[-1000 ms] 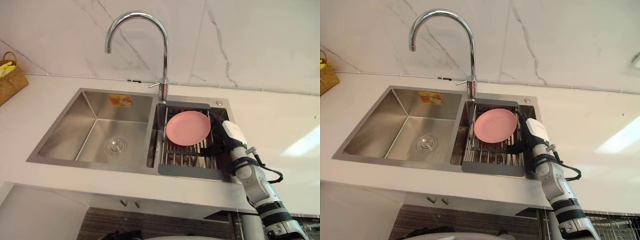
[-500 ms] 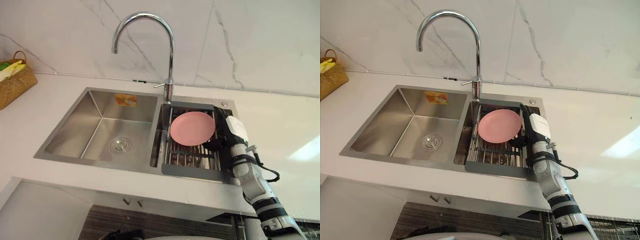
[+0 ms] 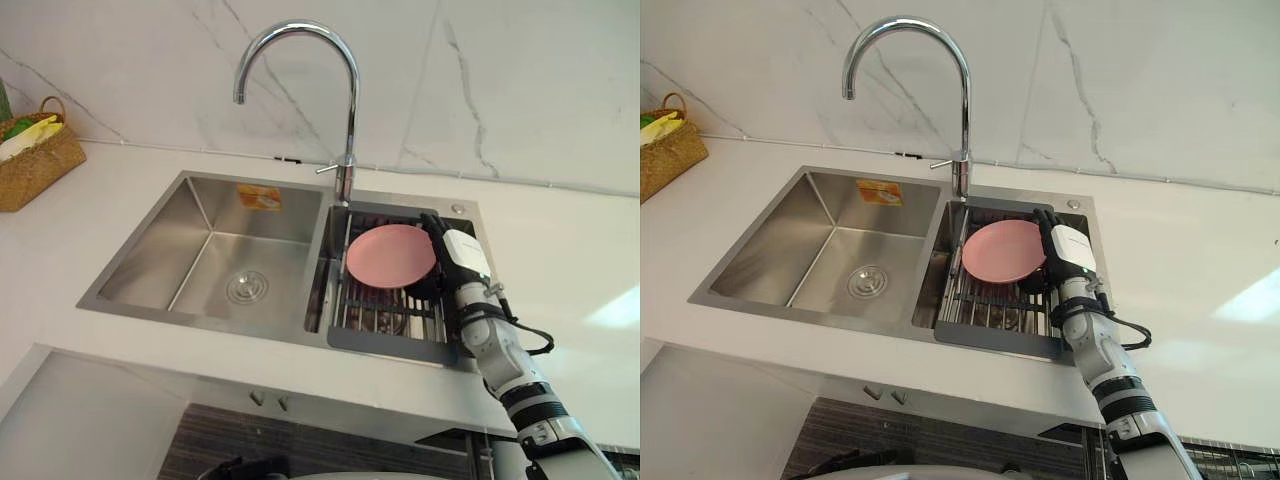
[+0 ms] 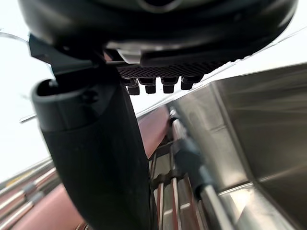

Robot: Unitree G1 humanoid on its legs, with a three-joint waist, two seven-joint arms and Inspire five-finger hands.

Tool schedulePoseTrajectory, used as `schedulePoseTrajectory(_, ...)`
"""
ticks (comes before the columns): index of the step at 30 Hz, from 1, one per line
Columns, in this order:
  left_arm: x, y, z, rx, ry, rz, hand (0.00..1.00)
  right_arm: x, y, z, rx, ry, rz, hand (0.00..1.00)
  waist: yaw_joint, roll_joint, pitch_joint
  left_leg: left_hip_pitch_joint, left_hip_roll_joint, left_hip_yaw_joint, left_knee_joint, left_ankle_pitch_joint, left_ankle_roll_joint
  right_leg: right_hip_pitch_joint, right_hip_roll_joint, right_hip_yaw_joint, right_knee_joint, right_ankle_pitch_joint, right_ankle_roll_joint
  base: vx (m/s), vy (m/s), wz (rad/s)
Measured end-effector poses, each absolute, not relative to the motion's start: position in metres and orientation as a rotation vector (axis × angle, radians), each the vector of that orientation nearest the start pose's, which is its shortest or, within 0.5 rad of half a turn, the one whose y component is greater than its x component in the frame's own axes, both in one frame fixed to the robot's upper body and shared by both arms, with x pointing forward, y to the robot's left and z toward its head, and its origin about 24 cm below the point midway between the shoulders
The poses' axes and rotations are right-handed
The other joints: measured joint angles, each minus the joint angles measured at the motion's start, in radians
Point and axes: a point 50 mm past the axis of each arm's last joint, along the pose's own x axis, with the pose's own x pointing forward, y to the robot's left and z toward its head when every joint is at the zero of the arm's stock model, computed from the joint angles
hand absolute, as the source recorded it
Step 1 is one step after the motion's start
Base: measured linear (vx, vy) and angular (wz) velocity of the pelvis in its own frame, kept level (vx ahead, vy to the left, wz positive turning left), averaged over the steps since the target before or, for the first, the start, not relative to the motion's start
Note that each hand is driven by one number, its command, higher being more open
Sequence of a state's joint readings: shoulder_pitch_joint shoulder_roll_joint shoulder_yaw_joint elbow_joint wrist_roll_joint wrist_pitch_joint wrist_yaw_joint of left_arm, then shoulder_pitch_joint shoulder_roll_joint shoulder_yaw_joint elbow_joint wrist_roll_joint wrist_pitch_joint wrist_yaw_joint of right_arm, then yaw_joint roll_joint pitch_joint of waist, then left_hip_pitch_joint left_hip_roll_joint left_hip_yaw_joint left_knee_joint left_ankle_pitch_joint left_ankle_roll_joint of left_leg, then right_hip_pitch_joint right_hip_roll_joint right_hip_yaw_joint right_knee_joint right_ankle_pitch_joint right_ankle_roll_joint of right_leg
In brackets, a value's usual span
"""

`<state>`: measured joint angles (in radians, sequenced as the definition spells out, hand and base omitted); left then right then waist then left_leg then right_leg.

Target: Walk over to the sink, pick up the cup, carry it to the dishwasher, place the cup inside the dishwasher, then close the dishwasher door

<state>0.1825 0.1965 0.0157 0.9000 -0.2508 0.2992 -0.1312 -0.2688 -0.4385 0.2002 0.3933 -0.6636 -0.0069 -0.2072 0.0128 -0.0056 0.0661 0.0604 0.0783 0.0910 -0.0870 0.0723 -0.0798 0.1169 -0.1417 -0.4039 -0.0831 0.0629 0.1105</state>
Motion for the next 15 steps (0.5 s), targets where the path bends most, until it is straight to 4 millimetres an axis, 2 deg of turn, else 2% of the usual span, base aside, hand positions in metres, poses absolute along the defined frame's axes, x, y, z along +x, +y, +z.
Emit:
schedulePoseTrajectory(4,0.061,0.217,-0.160,-0.182,1.331,0.138,1.00,0.303,-0.207,0.044,-1.250,-0.055,0.041,1.00,0.000,0.000,0.000,0.001,0.000,-0.001,0.000,0.000,0.000,0.002,0.000,-0.001,0.000,0.000,0.000,-0.02,-0.002,0.01)
schedulePoseTrajectory(9,0.058,0.216,-0.159,-0.306,1.347,0.103,1.00,0.303,-0.196,0.047,-1.336,-0.171,0.112,1.00,0.003,-0.001,0.001,0.001,0.000,-0.002,0.000,0.001,0.000,0.004,0.000,-0.003,0.000,0.000,0.000,-0.01,-0.003,0.00)
schedulePoseTrajectory(10,0.058,0.217,-0.159,-0.308,1.347,0.098,1.00,0.302,-0.191,0.047,-1.344,-0.202,0.130,0.00,0.004,-0.001,0.001,0.001,0.000,-0.002,0.000,0.001,0.000,0.004,0.000,-0.003,0.000,0.000,0.000,0.00,0.000,0.00)
schedulePoseTrajectory(15,0.059,0.220,-0.158,-0.318,1.346,0.081,1.00,0.306,-0.174,0.047,-1.427,-0.291,0.215,0.00,0.020,-0.002,0.002,0.001,-0.001,-0.003,0.000,0.001,0.001,0.005,-0.001,-0.004,0.000,-0.001,0.001,0.00,0.000,0.00)
